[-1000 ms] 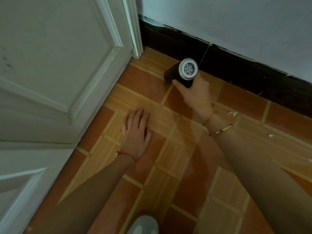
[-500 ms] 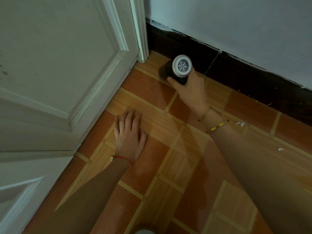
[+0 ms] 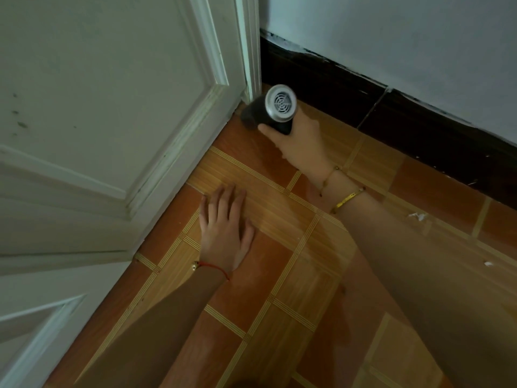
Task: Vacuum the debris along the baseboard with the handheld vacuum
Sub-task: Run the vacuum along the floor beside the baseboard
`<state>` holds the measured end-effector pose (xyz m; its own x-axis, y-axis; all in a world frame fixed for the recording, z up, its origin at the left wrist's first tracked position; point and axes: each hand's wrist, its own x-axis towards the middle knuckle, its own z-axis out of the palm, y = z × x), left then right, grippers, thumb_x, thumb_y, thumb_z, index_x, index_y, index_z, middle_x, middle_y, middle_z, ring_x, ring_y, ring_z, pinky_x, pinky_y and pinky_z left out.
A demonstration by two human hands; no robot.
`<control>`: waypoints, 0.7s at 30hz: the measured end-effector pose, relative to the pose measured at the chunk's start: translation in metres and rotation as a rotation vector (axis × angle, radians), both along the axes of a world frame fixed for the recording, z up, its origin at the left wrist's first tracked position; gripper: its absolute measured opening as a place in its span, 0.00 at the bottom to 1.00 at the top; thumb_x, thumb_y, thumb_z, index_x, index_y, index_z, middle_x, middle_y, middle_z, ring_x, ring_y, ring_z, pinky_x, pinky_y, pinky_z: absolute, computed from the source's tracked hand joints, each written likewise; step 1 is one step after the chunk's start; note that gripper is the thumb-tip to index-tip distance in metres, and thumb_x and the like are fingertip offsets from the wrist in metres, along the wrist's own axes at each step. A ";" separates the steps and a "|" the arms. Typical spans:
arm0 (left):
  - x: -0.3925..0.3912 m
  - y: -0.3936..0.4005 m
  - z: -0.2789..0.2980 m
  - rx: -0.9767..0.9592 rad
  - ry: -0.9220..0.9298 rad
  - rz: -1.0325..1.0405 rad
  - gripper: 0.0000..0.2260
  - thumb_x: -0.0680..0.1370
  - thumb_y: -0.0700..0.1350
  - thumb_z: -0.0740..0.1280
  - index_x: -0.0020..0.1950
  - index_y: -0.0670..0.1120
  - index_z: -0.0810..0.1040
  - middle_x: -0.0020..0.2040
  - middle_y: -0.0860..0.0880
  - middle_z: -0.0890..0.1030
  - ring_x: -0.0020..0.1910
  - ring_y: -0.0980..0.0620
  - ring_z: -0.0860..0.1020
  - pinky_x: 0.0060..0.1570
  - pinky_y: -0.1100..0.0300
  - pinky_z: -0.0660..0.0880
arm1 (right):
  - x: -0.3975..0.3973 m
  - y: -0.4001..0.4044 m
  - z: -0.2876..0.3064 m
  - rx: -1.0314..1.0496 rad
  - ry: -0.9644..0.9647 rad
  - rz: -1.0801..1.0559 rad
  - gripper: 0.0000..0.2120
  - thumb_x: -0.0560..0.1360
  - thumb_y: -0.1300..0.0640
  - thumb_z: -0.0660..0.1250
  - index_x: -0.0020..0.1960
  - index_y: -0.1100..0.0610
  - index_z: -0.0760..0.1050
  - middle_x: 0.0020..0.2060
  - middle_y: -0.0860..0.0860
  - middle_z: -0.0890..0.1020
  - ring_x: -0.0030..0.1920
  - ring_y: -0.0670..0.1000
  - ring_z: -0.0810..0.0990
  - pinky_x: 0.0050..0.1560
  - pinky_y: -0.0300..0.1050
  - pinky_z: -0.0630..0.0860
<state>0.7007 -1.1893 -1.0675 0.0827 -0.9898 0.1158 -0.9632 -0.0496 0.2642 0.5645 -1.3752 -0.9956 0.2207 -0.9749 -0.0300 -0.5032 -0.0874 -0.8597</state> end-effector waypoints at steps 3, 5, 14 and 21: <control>0.000 -0.001 0.000 0.003 -0.001 0.006 0.24 0.80 0.51 0.60 0.75 0.45 0.69 0.75 0.44 0.68 0.77 0.42 0.62 0.76 0.37 0.53 | -0.011 -0.011 0.003 -0.063 0.066 -0.100 0.32 0.72 0.45 0.72 0.71 0.55 0.67 0.62 0.51 0.80 0.60 0.50 0.79 0.55 0.39 0.74; 0.000 -0.001 0.000 0.002 -0.008 0.008 0.24 0.80 0.51 0.59 0.75 0.45 0.69 0.75 0.44 0.69 0.77 0.42 0.62 0.76 0.37 0.54 | -0.016 -0.016 0.004 -0.055 0.066 -0.125 0.33 0.72 0.45 0.72 0.71 0.56 0.67 0.63 0.51 0.79 0.62 0.50 0.77 0.58 0.39 0.73; 0.001 0.000 -0.001 0.001 -0.012 -0.004 0.24 0.80 0.51 0.60 0.75 0.45 0.67 0.75 0.44 0.68 0.77 0.42 0.62 0.75 0.37 0.55 | 0.011 0.029 0.003 0.140 -0.014 0.239 0.28 0.71 0.48 0.74 0.68 0.52 0.70 0.48 0.41 0.78 0.38 0.35 0.78 0.40 0.29 0.74; 0.002 0.002 -0.002 0.013 -0.034 -0.016 0.25 0.80 0.51 0.61 0.77 0.45 0.66 0.76 0.44 0.67 0.78 0.42 0.61 0.76 0.37 0.54 | 0.006 0.052 0.003 0.110 0.024 0.184 0.30 0.71 0.45 0.74 0.68 0.53 0.70 0.56 0.46 0.81 0.45 0.38 0.79 0.47 0.34 0.77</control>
